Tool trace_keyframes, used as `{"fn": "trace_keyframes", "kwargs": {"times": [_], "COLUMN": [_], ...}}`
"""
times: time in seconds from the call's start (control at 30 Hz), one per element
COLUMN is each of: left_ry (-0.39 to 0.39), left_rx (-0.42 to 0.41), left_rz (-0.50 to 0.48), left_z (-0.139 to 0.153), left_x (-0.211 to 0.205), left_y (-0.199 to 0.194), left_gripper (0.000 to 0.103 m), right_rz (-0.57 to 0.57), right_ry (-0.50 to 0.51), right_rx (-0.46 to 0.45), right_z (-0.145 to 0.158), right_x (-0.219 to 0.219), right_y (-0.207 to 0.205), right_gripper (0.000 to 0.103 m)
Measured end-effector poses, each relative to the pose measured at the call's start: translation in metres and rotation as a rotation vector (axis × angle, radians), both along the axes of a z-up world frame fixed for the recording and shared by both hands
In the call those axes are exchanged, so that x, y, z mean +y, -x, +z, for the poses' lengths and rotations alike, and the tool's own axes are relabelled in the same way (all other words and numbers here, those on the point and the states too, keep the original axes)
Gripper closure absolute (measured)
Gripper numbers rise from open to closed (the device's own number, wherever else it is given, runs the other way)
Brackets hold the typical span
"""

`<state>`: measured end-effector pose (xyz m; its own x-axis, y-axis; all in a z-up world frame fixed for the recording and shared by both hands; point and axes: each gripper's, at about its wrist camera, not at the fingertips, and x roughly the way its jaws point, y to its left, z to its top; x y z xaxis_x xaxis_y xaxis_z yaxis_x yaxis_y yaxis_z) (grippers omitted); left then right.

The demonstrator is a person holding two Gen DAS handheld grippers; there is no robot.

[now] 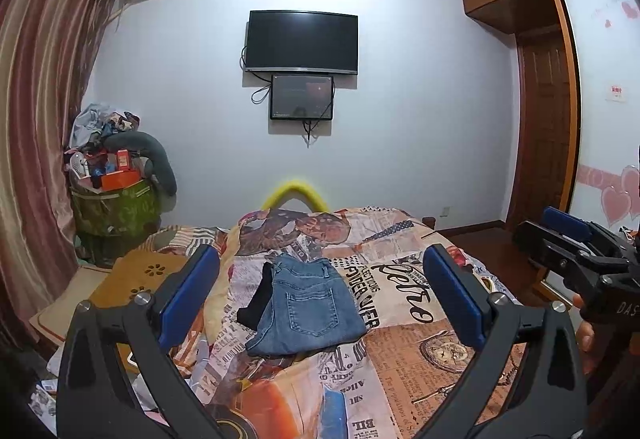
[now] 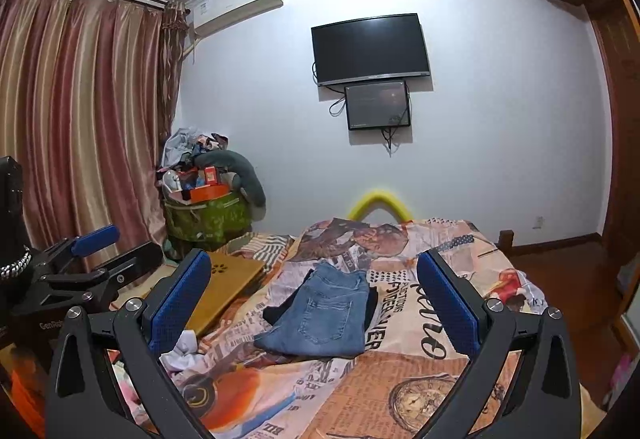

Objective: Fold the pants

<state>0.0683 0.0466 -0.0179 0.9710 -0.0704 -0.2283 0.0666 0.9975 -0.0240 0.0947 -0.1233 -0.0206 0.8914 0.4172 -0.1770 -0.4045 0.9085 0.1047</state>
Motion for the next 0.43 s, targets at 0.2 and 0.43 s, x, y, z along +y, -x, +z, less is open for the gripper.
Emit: {"fn": "trace_keyframes", "kwargs": {"times": [0.2,0.43], "left_ry": [0.002,0.004], "left_rx": [0.005,0.006], "left_rz": [-0.014,-0.018], "left_z": [0.0014,0.0026], "left_x": [-0.0022,-0.0022], "left_y": [-0.0005,0.0006], "left_gripper": [0.000,0.000], "right_rz": [-0.002,-0.002], "right_ry": [0.001,0.001], "right_rx": [0.002,0.005], "right_z": [-0.0003,-0.0013], "right_x": [0.0004,0.0022], "right_y": [0.0004,0.0005], "right_gripper": [0.001,0.001]}}
